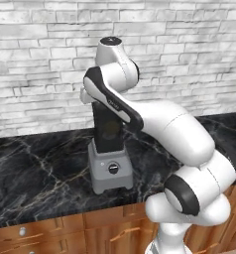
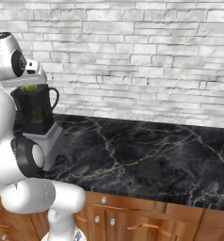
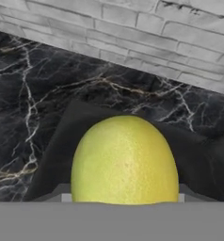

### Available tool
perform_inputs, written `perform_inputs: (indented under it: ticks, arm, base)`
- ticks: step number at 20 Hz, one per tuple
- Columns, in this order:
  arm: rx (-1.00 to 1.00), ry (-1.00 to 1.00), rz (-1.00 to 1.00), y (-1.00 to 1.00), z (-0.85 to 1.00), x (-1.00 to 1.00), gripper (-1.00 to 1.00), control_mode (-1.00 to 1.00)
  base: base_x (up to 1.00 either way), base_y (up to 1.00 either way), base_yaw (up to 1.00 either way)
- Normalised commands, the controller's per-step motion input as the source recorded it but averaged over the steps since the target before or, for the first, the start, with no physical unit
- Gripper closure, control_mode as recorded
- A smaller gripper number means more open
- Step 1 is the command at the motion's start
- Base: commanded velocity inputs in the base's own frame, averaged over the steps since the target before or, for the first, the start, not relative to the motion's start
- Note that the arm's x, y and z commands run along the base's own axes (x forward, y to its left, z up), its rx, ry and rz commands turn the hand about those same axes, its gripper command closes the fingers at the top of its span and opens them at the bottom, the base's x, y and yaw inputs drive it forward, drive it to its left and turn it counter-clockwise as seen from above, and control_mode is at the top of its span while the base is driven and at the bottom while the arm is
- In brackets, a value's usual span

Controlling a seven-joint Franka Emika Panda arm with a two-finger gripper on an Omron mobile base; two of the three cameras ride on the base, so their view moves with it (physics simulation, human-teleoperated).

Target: Grab the lemons from the fridge, place them in the blender, close the lid, and turn on the blender to create a marinade.

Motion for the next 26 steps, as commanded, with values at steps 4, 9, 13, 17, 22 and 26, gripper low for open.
perform_inputs:
  ticks: [4,9,13,17,22,26]
  arm:
    - [0.0,0.01,0.0,0.06,-0.35,0.5,1.0,-1.0]
    - [0.0,0.0,0.0,0.04,-0.07,0.43,-1.0,-1.0]
    - [0.0,0.0,0.0,0.0,0.0,0.2,-1.0,-1.0]
    - [0.0,0.0,0.0,-0.01,0.05,0.0,-1.0,-1.0]
    - [0.01,-0.03,0.0,-0.06,0.04,0.0,-1.0,-1.0]
    - [0.02,-0.1,0.0,-0.23,0.19,-0.2,-1.0,-1.0]
  base:
    - [0.0,0.0,0.0]
    - [0.0,0.0,0.0]
    - [0.0,0.0,0.0]
    - [0.0,0.0,0.0]
    - [0.0,0.0,0.0]
    - [0.0,0.0,0.0]
